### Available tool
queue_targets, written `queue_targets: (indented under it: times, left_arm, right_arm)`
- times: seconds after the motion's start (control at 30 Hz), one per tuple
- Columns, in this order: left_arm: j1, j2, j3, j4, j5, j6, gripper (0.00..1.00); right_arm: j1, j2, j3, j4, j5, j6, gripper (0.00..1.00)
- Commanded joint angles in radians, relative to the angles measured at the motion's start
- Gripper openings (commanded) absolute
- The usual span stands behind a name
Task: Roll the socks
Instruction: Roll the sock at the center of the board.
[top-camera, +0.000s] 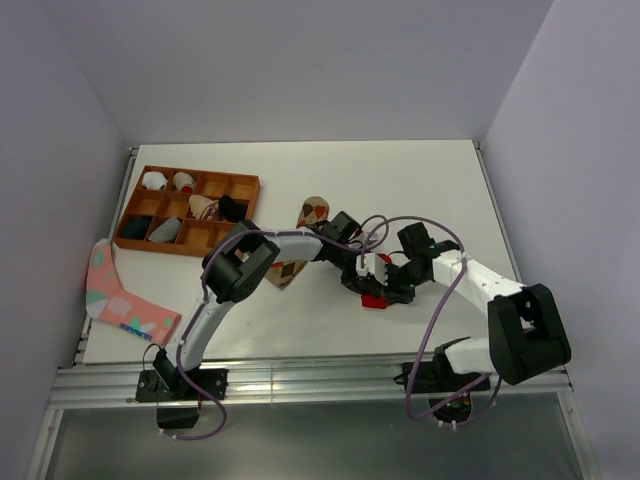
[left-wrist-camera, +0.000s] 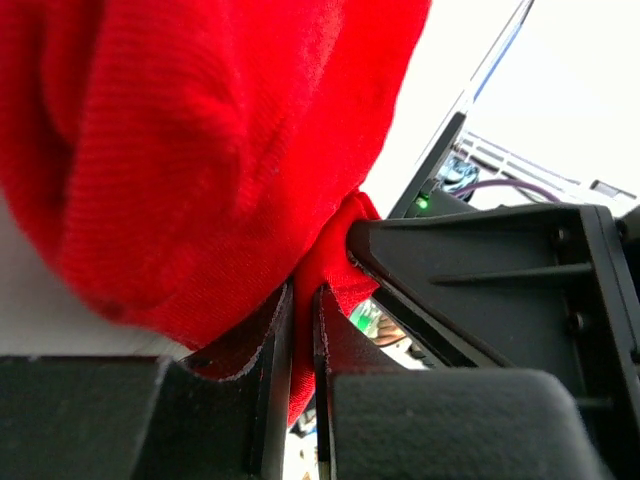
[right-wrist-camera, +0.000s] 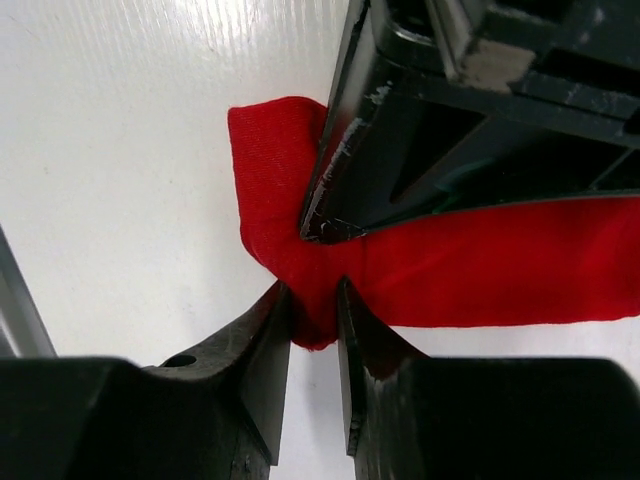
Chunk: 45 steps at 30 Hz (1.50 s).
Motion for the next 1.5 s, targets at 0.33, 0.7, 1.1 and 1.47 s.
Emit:
queue_targets:
  times: [0.33, 0.7, 1.1, 1.47]
  left_arm:
    - [0.038, -0.01, -0.244, 0.097, -0.315, -0.123, 0.13]
    - [0.03, -0.115, -0.393, 0.267, -0.41, -0.218, 0.17]
    - [-0.019, -0.197, -0.442, 0.336, -0.532, -0.279, 0.18]
    - [-0.062, -0.263, -0.561, 0.486, -0.657, -0.345, 0.17]
  right_arm:
    - [-0.127, 0.174, 0.096, -0.142, -0.01, -0.072, 0.2]
    - [-0.21, 0.344, 0.24, -0.262, -0.055, -0.095, 0.19]
    - [-0.222, 0.396, 0.25, -0.161, 0.048, 0.074, 0.17]
    - [-0.224, 0.461, 0.302, -0.13, 0.122, 0.158, 0.13]
